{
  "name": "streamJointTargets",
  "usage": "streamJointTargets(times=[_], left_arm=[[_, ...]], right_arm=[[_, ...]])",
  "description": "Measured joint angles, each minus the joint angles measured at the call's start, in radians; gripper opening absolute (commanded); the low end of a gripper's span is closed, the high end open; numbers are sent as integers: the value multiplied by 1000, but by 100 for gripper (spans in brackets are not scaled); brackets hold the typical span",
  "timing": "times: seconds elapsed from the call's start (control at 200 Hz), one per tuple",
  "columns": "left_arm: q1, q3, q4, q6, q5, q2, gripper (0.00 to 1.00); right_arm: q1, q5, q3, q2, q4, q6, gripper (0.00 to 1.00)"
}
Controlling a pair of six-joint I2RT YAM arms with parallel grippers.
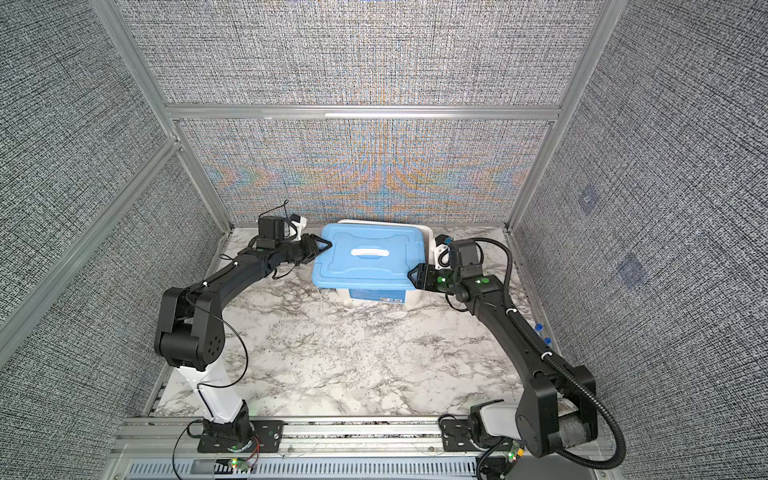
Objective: Organize the chemistry lab equipment
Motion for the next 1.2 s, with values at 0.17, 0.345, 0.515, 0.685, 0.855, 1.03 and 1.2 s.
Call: streamJointTargets(times=[0.17, 0.345, 0.515, 0.685, 0.855, 1.03, 1.2], left_arm=[[-8, 7, 3, -3, -8, 0, 45], [-17, 17, 18, -24, -1, 1, 45], [-26, 16, 32, -30, -11, -1, 45], [-30, 5, 79, -48, -16, -13, 44], [-35, -2, 124, -56, -20, -13, 44], [-40, -8, 160, -56, -58, -13, 43], [-44, -8, 166, -51, -99, -9, 43]], right_arm=[[0, 0, -3, -8, 1, 17, 65], [0, -11, -17, -31, 10, 21, 65], [0, -15, -14, -31, 29, 25, 65], [0, -24, -2, -31, 46, 26, 65], [1, -20, -8, -45, 52, 16, 65], [-5, 14, -19, -58, 51, 3, 66], [-18, 47, -29, -82, 42, -2, 67]])
